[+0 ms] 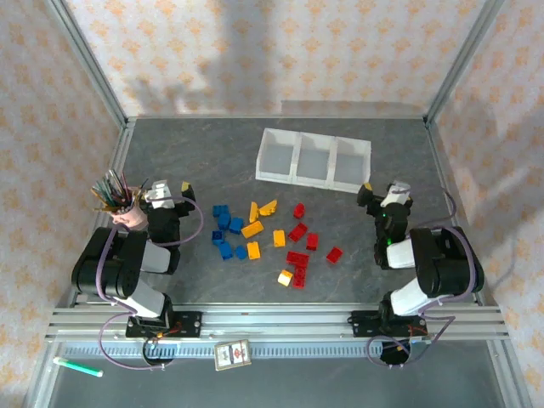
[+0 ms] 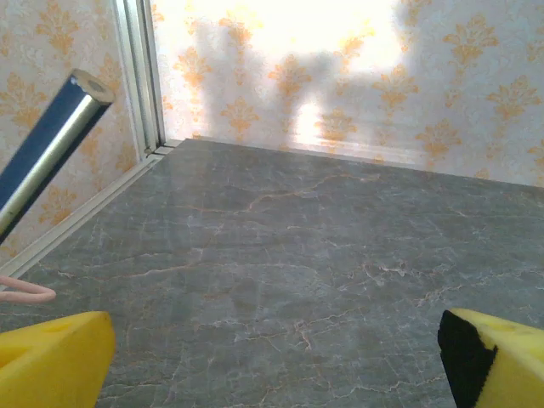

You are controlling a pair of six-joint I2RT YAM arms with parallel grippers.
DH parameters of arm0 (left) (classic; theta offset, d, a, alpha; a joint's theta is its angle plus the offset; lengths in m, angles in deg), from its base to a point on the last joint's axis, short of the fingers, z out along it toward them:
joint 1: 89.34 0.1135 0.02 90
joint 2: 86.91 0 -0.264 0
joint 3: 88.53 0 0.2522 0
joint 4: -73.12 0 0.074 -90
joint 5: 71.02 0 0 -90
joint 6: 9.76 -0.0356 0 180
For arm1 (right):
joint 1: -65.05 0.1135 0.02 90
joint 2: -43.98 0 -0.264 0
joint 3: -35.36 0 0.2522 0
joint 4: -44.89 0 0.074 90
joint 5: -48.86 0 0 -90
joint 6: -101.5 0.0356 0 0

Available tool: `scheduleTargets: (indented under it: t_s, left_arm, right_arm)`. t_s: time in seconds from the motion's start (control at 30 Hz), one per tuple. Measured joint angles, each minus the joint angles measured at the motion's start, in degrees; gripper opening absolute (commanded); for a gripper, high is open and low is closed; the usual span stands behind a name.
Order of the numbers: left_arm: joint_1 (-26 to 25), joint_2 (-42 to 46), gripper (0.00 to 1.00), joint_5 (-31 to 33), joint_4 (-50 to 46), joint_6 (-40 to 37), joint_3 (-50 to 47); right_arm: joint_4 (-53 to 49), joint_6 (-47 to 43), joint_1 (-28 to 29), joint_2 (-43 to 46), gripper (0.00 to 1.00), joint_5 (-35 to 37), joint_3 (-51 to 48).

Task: Sort the legos into containers by color
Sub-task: Pick up the lego from the center of the table.

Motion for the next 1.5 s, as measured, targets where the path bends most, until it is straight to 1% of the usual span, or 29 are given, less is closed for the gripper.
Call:
scheduleTargets:
  t_s: [1.3,1.4,1.5]
  left_arm:
    - [0.0,0.02,1.0,0.0,0.0,0.0,0.0]
    - [0.0,1.18,1.0,-0.02,-1.05,0.0,0.0]
    - [0.0,4.28,1.0,-0.24,-2.71,0.0,0.0]
  right_arm:
    - [-0.02,0.0,0.0,0.02,1.0,0.0,0.0]
    - [-0.72,0.0,0.0,0.68,1.0,-0.11,0.02]
    - [-1.73,0.02,0.0,2.34,1.0,0.02,0.02]
